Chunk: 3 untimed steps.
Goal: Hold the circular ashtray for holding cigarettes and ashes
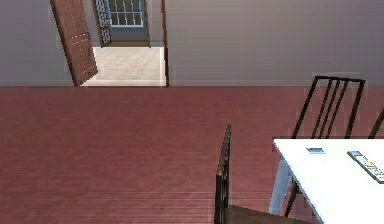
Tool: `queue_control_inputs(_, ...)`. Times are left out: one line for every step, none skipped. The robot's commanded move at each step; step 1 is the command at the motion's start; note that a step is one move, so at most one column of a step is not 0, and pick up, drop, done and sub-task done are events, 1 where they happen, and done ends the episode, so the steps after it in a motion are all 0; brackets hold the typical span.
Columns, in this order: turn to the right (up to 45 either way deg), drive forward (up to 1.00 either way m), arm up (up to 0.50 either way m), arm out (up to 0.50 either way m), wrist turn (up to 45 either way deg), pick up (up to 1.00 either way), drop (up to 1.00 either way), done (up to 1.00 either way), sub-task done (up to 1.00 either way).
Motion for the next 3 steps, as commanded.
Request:
queue_control_inputs(0.0, 0.00, 0.00, 0.00, 39.0, 0.00, 0.00, 0.00, 0.00)
queue_control_inputs(0.0, 0.00, -0.30, 0.00, 0.0, 0.00, 0.00, 0.00, 0.00)
queue_control_inputs(0.0, 0.00, 0.00, 0.00, 0.0, 1.00, 0.00, 0.00, 0.00)
